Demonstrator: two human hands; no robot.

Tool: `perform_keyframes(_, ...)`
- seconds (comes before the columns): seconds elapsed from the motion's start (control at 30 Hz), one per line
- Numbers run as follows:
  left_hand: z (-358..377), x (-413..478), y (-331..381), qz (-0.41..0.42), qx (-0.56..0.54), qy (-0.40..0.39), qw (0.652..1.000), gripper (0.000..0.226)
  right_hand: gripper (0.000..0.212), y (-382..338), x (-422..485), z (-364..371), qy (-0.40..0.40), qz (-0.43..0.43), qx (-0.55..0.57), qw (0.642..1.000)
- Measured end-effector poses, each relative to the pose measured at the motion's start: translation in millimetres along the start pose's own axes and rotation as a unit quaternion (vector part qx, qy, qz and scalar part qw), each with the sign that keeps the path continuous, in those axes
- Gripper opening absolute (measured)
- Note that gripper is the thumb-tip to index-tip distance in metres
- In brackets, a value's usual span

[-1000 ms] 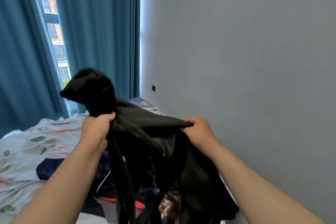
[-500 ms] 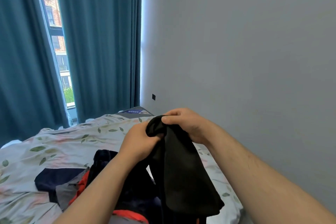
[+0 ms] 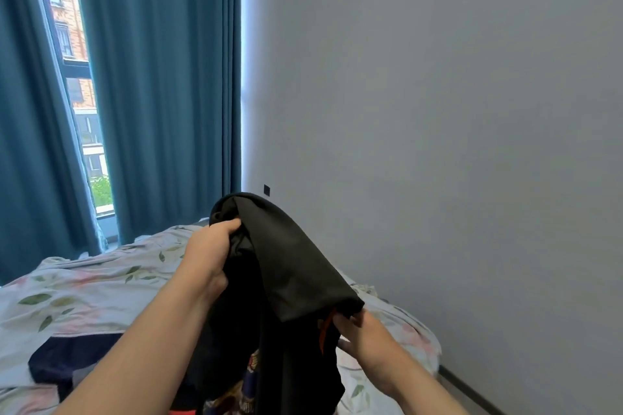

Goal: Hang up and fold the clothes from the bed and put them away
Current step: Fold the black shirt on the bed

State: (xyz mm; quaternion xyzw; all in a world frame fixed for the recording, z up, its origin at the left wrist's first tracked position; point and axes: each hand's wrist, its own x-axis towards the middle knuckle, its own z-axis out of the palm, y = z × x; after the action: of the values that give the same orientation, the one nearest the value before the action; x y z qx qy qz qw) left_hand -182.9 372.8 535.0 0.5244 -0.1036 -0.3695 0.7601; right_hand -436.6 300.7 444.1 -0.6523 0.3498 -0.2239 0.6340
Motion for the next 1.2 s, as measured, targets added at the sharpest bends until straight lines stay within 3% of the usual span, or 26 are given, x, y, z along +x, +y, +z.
perform_keyframes(0.2,-34.9,20.0,10.6,-0.001,0.049,0.054,0.997,0.03,0.03,-64.9,2.2,5.9,-0.001,-0.04,0.162,0.986)
perform_keyframes(0.3,-55.9,24.5,1.1,-0.024,0.144,0.03,0.989,0.036,0.027,-102.3,11.6,9.9,0.021,-0.018,0.174,0.984)
perform_keyframes(0.4,-68.1,20.8,-16.9,-0.025,0.273,0.037,0.961,0.029,0.036,-143.2,18.3,11.4,-0.003,0.007,0.203,0.979)
perform_keyframes(0.47,-62.4,10.2,-29.5,0.009,0.33,0.06,0.942,0.028,0.038,-164.9,22.9,11.2,-0.004,-0.019,0.196,0.98)
perform_keyframes(0.53,-47.2,-15.4,-39.1,0.102,0.31,0.074,0.942,0.033,0.032,-177.5,26.7,17.0,-0.008,-0.026,0.155,0.987)
perform_keyframes(0.63,-16.4,-66.4,-59.0,0.234,0.236,-0.031,0.943,0.04,0.035,-180.0,31.5,30.9,-0.032,-0.026,0.087,0.995)
perform_keyframes(0.7,0.6,-85.9,-71.7,0.268,0.329,-0.099,0.9,0.075,0.035,-180.6,30.7,40.2,-0.045,-0.025,0.074,0.996)
perform_keyframes(0.77,14.4,-87.1,-74.8,0.258,0.392,-0.097,0.878,0.094,0.035,-181.1,30.4,44.2,-0.057,-0.028,0.074,0.995)
perform_keyframes(0.83,22.5,-80.8,-67.7,0.206,0.392,-0.123,0.888,0.068,0.037,-181.5,28.6,42.4,-0.057,-0.033,0.09,0.994)
perform_keyframes(0.9,25.5,-71.5,-65.6,0.203,0.373,-0.169,0.89,0.015,0.037,-178.7,26.9,36.5,-0.065,-0.037,0.118,0.99)
perform_keyframes(1.0,34.7,-62.4,-68.4,0.211,0.289,-0.161,0.92,0.031,0.025,-173.4,22.3,22.8,-0.077,-0.047,0.199,0.976)
perform_keyframes(1.1,45.2,-59.1,-68.1,0.194,0.211,-0.107,0.952,0.025,0.021,-165.2,14.9,-0.9,-0.011,-0.099,0.185,0.978)
perform_keyframes(1.13,47.4,-55.6,-68.9,0.185,0.199,-0.086,0.959,0.025,0.029,-158.0,9.9,-8.8,0.026,-0.12,0.155,0.98)
perform_keyframes(1.2,52.4,-48.1,-67.4,0.185,0.192,-0.038,0.963,0.024,0.066,-132.0,-4.1,-19.2,0.072,-0.148,0.097,0.981)
